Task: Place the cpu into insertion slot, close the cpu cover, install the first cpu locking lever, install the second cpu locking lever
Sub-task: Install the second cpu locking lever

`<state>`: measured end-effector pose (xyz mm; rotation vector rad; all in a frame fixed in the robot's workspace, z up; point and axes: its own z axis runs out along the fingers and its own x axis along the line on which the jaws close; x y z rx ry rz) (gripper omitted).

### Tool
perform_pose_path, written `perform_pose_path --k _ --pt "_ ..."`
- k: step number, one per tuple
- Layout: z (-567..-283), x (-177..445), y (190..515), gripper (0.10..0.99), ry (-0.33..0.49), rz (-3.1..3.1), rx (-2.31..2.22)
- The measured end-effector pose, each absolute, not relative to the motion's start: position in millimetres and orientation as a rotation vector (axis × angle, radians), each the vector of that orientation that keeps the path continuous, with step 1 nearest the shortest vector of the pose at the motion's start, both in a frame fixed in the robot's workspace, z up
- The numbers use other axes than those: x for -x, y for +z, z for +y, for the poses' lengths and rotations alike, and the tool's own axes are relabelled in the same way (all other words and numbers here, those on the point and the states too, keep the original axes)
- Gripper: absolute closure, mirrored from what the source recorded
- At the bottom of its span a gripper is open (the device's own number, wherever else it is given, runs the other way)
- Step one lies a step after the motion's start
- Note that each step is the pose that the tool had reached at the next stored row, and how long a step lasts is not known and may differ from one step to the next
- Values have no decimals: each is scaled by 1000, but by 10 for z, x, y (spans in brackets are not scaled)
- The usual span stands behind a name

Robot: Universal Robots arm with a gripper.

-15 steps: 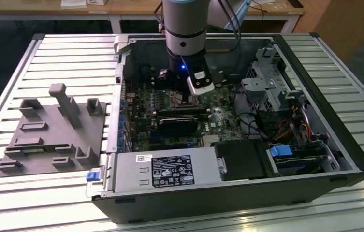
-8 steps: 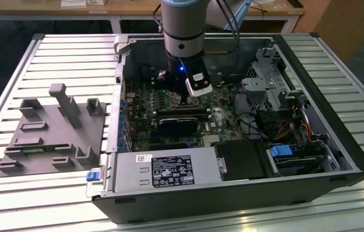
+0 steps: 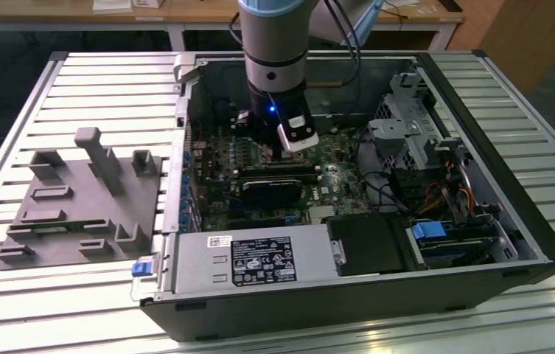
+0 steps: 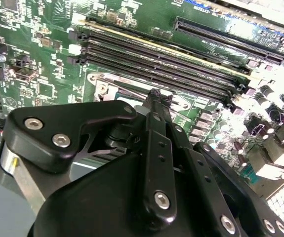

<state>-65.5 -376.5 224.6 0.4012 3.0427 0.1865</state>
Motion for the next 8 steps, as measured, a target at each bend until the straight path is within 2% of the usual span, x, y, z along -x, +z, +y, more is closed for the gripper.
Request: perform_pose_path --k 8 --pt "-3772 674 2206 980 196 3044 -402"
